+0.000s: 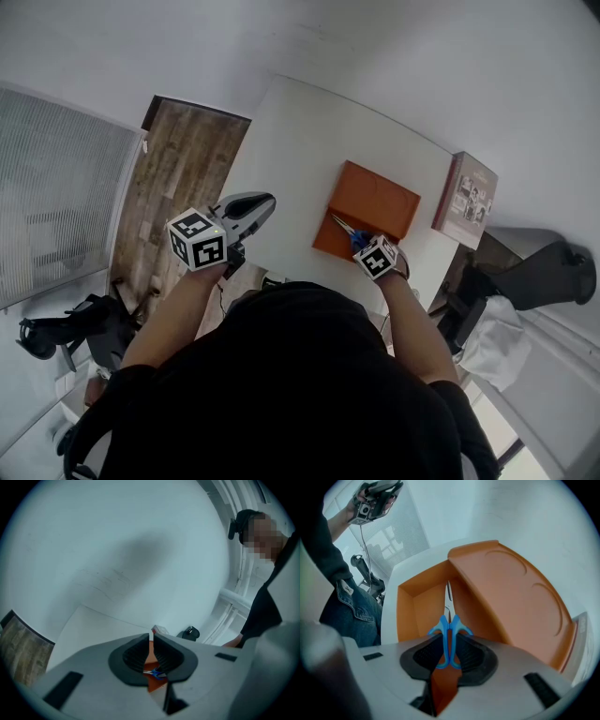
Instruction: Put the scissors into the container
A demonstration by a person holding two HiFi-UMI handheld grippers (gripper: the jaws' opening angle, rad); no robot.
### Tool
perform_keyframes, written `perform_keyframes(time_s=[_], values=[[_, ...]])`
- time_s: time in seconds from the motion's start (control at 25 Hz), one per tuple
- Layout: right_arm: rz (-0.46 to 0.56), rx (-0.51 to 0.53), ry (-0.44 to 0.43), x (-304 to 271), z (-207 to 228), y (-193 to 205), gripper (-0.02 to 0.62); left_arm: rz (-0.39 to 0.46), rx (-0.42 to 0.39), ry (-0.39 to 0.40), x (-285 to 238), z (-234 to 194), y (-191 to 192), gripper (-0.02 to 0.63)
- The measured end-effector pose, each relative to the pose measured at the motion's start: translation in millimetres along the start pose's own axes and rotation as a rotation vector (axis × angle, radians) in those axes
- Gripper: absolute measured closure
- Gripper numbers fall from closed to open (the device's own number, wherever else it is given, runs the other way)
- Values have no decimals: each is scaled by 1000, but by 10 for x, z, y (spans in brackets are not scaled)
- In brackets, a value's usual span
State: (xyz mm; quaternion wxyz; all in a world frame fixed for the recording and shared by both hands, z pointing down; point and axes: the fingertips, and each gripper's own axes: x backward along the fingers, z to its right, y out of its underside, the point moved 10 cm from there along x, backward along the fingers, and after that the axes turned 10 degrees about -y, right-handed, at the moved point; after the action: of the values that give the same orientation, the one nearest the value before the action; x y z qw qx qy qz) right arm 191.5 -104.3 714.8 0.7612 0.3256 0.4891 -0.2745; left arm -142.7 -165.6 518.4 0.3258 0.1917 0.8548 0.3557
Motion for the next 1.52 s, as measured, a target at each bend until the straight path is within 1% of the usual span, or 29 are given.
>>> perform_keyframes(time_s=[0.28, 0.88, 1.52], values=[[-20, 17, 21, -62, 61, 10, 506, -4, 8, -13, 57, -7, 45, 571], [-46, 67, 72, -112, 37, -19, 505, 2, 26, -28, 162, -9, 137, 571], [-48, 69, 62, -101, 15, -53, 497, 16, 55, -15, 209, -31, 164, 571]])
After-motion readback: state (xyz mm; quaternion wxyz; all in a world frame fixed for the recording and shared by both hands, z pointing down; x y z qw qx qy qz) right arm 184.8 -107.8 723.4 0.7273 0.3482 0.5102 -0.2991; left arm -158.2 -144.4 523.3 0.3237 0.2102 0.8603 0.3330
